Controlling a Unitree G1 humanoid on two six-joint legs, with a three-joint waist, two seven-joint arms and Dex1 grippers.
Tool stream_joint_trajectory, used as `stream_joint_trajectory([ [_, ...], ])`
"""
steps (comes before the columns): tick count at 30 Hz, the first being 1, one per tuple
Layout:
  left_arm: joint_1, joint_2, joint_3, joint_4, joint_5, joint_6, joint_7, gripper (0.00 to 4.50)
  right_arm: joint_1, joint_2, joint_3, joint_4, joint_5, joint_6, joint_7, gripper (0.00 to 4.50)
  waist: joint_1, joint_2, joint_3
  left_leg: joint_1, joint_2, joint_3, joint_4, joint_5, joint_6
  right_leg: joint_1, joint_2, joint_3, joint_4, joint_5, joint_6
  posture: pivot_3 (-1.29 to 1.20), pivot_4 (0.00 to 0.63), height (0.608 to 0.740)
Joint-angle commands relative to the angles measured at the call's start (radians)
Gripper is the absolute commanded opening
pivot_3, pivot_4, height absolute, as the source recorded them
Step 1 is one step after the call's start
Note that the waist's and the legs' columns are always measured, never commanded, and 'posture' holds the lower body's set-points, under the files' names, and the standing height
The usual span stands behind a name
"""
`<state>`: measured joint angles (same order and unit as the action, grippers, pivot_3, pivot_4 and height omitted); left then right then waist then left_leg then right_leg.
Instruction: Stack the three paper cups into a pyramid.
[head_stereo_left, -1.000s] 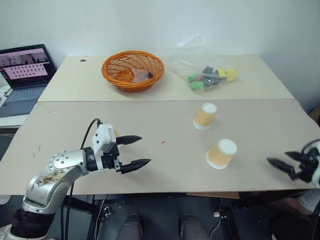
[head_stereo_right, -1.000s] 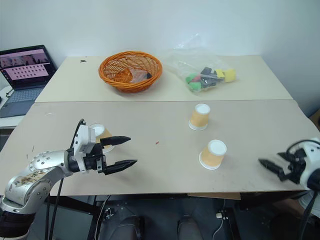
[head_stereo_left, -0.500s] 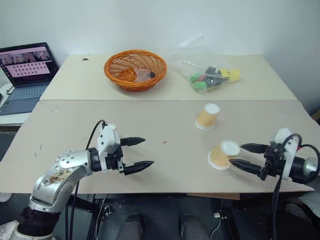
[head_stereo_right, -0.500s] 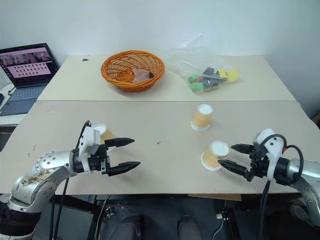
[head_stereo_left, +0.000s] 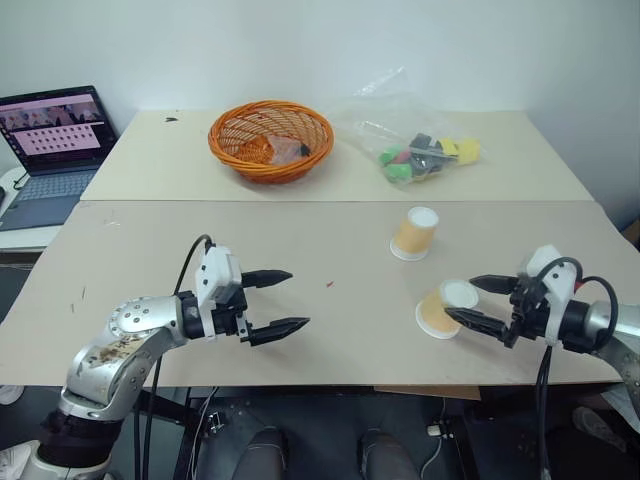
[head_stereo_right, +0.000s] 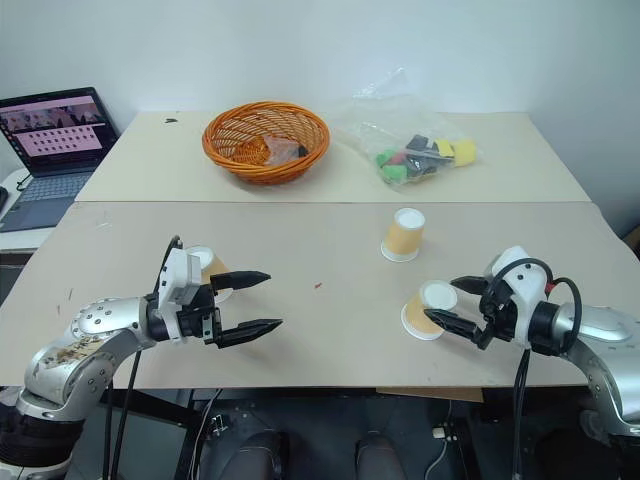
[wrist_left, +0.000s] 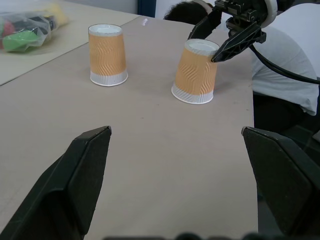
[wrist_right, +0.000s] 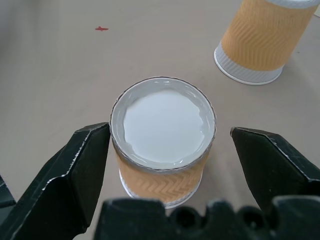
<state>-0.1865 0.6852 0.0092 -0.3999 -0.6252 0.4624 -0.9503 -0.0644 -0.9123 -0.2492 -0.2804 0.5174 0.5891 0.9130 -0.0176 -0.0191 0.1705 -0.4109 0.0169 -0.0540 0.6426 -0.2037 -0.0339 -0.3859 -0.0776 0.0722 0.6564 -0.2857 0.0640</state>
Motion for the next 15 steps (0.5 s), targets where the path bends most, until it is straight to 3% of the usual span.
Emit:
stream_joint_trajectory([
  [1, -0.004, -0.001, 0.018, -0.016, 0.001, -0.004, 0.007, 4.50, -0.025, 0.002, -0.008, 0.000, -0.006, -0.020, 0.001, 4.48, 0.000, 0.000, 0.000, 0.000, 0.000, 0.000, 0.000, 0.000, 0.000, 0.000, 0.000, 0.000, 0.000, 0.000, 0.000, 0.00, 0.150, 0.740],
  [7, 0.003, 0.000, 0.018, -0.023, 0.000, 0.001, 0.014, 4.50, -0.048, 0.009, 0.010, 0.019, -0.016, -0.019, 0.001, 4.48, 0.000, 0.000, 0.000, 0.000, 0.000, 0.000, 0.000, 0.000, 0.000, 0.000, 0.000, 0.000, 0.000, 0.000, 0.000, 0.00, 0.150, 0.740],
  [10, 0.009, 0.002, 0.018, -0.024, 0.001, 0.002, 0.016, 4.50, -0.062, 0.017, 0.018, 0.027, -0.024, -0.026, 0.002, 3.86, 0.000, 0.000, 0.000, 0.000, 0.000, 0.000, 0.000, 0.000, 0.000, 0.000, 0.000, 0.000, 0.000, 0.000, 0.000, 0.00, 0.150, 0.740],
  [13, 0.014, 0.007, 0.020, -0.029, 0.001, 0.002, 0.019, 4.50, -0.070, 0.021, 0.022, 0.030, -0.027, -0.023, 0.003, 2.80, 0.000, 0.000, 0.000, 0.000, 0.000, 0.000, 0.000, 0.000, 0.000, 0.000, 0.000, 0.000, 0.000, 0.000, 0.000, 0.00, 0.150, 0.740],
  [15, 0.015, 0.007, 0.021, -0.032, 0.000, 0.003, 0.021, 4.50, -0.078, 0.022, 0.025, 0.032, -0.027, -0.024, 0.005, 2.74, 0.000, 0.000, 0.000, 0.000, 0.000, 0.000, 0.000, 0.000, 0.000, 0.000, 0.000, 0.000, 0.000, 0.000, 0.000, 0.00, 0.150, 0.740],
])
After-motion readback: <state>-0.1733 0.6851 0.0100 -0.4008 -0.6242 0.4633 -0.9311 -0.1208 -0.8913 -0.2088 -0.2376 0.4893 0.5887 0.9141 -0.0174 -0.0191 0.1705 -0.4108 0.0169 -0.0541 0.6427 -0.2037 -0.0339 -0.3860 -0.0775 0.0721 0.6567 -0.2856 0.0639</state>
